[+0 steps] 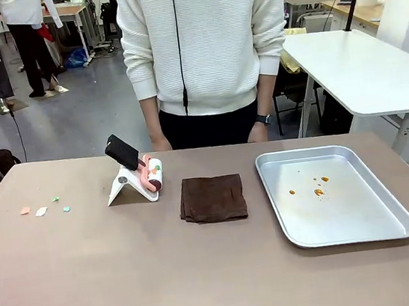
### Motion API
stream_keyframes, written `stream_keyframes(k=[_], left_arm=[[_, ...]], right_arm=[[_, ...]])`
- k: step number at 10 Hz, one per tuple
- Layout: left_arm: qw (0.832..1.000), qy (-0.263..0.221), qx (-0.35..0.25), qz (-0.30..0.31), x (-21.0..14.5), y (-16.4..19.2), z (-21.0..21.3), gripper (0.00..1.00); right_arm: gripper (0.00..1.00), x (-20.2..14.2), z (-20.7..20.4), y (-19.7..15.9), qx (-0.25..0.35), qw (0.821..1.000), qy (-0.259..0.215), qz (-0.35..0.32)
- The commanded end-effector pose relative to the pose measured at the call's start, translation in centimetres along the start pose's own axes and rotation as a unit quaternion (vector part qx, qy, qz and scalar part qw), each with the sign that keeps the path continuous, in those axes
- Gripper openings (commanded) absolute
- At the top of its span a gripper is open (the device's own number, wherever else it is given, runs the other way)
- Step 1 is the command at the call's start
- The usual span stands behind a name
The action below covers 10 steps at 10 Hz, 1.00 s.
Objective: Clean the surface of the table.
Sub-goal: Hold the Lint Roller with your left hand and the towel with your right hand.
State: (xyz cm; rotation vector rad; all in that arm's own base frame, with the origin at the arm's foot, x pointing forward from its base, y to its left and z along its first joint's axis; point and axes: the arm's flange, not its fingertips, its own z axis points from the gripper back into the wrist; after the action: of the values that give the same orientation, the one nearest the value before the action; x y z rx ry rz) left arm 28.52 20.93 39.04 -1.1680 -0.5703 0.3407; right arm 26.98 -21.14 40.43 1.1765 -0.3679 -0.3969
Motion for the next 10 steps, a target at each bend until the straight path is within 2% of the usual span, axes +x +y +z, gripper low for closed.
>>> stream_keyframes(k=[1,2,6,7,8,9,10], left_arm=[[0.999,-0.029,0.03,-0.007,-9.1,-0.5,-3.9,1.0],[1.0,0.0,0.0,0.0,0.0,0.0,0.0,1.0],[1.0,0.0,0.0,0.0,0.0,0.0,0.0,1.0],[1.0,0.003,0.01,0.008,-0.1,0.2,-0.1,1.0],[0.999,0.01,0.017,-0.029,0.8,-2.1,-1.2,1.0],[0.996,0.047,0.041,-0.07,2.3,-5.4,-3.4,1.0],[0.988,0.095,0.035,-0.117,3.7,-8.2,-5.8,1.0]], right_arm=[[1.0,-0.7,0.2,0.9,-0.005,1.0,0.017,0.019],[1.0,-0.7,0.2,0.9,-0.005,1.0,0.017,0.019],[1.0,-0.3,-0.3,0.8,-0.006,1.0,0.014,0.003],[1.0,-0.9,-1.2,1.9,-0.069,0.997,-0.009,0.03],[1.0,-1.4,-2.5,3.9,-0.104,0.994,-0.018,0.041],[1.0,-2.2,-4.6,6.9,-0.132,0.987,-0.014,0.089],[1.0,-3.0,-6.9,9.5,-0.161,0.979,-0.003,0.122]])
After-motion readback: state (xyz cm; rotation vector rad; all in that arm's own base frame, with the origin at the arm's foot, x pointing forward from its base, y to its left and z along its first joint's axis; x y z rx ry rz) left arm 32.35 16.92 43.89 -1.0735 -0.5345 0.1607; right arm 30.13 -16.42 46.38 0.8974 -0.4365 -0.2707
